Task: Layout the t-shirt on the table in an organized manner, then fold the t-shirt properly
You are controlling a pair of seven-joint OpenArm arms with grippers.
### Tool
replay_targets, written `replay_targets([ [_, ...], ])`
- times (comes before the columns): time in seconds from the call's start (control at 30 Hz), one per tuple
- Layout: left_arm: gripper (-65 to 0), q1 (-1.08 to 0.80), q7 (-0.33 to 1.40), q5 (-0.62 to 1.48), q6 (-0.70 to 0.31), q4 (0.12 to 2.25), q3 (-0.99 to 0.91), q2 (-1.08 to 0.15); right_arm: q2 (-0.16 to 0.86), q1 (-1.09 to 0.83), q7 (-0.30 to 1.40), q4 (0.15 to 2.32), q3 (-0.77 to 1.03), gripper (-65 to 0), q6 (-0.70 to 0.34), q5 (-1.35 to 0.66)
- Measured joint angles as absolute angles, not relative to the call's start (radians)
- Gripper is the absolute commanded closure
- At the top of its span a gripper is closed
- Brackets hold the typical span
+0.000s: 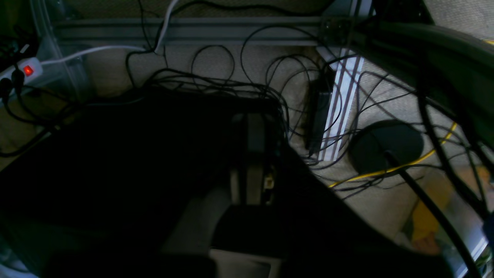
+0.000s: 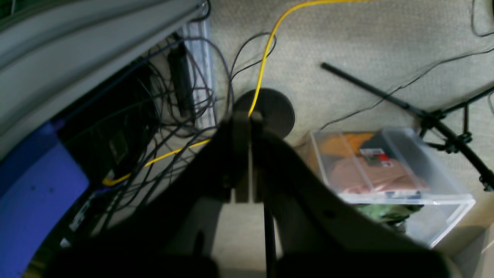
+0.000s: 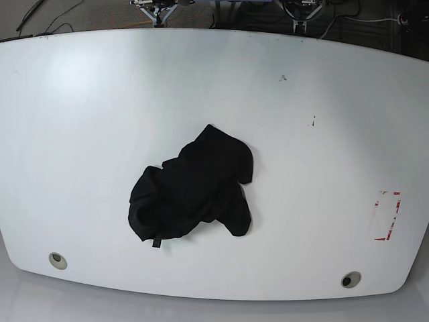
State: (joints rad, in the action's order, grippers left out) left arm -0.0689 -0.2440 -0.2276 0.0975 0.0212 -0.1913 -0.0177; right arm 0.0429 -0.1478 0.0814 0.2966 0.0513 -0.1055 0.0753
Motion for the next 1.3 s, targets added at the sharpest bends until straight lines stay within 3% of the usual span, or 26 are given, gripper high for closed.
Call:
replay_targets([
  [0.4, -0.2, -0.073, -0.248, -0.228, 0.097, 0.02, -0.192, -0.017, 0.037, -0.115, 0.067, 0.155, 0.051, -0.1, -0.105, 0.075],
  [1.3, -0.1, -0.081, -0.248, -0.228, 0.097, 0.02, -0.192, -0.018, 0.03, -0.112, 0.038, 0.135, 0.05, 0.0, -0.108, 0.075],
])
